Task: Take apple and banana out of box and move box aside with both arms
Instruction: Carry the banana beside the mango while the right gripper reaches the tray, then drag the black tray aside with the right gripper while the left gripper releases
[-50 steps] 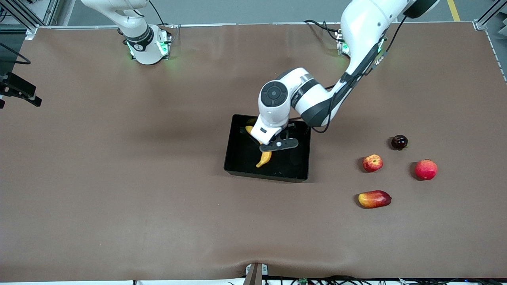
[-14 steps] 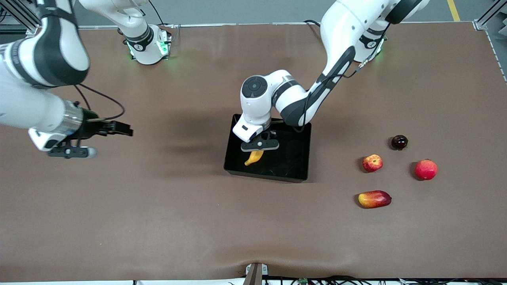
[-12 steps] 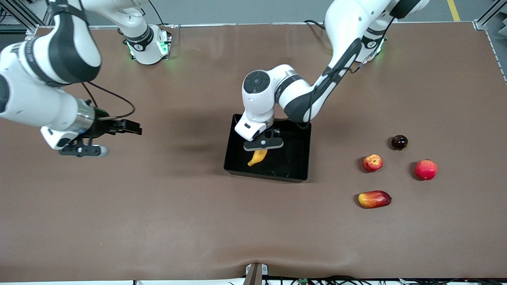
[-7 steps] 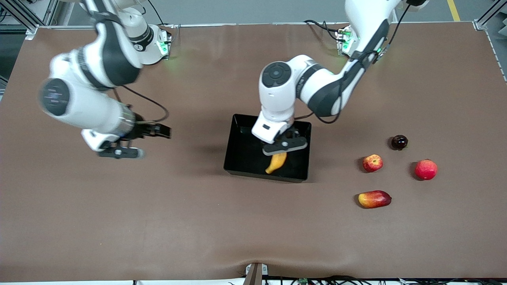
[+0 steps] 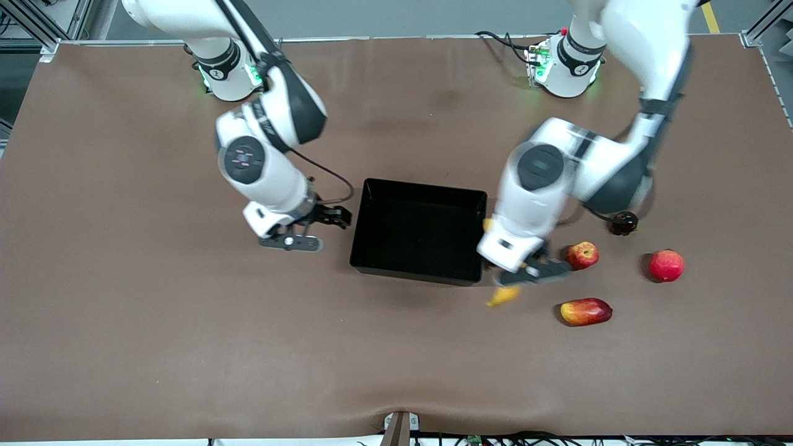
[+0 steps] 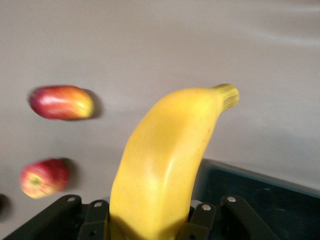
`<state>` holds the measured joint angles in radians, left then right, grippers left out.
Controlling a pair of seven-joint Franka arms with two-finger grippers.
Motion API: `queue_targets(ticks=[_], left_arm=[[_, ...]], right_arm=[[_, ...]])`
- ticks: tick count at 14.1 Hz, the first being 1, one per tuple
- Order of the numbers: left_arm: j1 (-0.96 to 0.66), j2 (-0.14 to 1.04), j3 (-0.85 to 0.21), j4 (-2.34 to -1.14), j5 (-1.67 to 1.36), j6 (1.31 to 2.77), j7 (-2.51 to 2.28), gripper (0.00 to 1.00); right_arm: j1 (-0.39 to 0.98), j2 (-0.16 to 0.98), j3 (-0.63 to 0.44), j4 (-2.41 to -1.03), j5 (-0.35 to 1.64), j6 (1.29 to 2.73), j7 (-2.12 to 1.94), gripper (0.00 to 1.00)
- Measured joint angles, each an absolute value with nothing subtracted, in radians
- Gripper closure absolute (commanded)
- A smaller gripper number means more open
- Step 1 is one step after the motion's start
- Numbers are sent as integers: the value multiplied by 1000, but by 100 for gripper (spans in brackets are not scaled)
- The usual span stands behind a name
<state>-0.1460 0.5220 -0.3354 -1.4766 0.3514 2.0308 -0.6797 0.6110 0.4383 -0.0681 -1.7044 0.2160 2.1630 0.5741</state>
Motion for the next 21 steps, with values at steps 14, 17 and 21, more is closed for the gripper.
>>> queue_targets(ticks=[14,17,21], left_arm=[[299,686,-328,-1466,330,2170,-12,100],[356,755,-326,-1463,324,2250,5,100],[386,803,-326,-1456,254,2273,6,100]], right_arm=[[699,582,-71,-1698,189,2283,647,100],[699,581,-75,-1694,189,2279,647,100],[677,536,-94,-1604,187,2081,647,100]])
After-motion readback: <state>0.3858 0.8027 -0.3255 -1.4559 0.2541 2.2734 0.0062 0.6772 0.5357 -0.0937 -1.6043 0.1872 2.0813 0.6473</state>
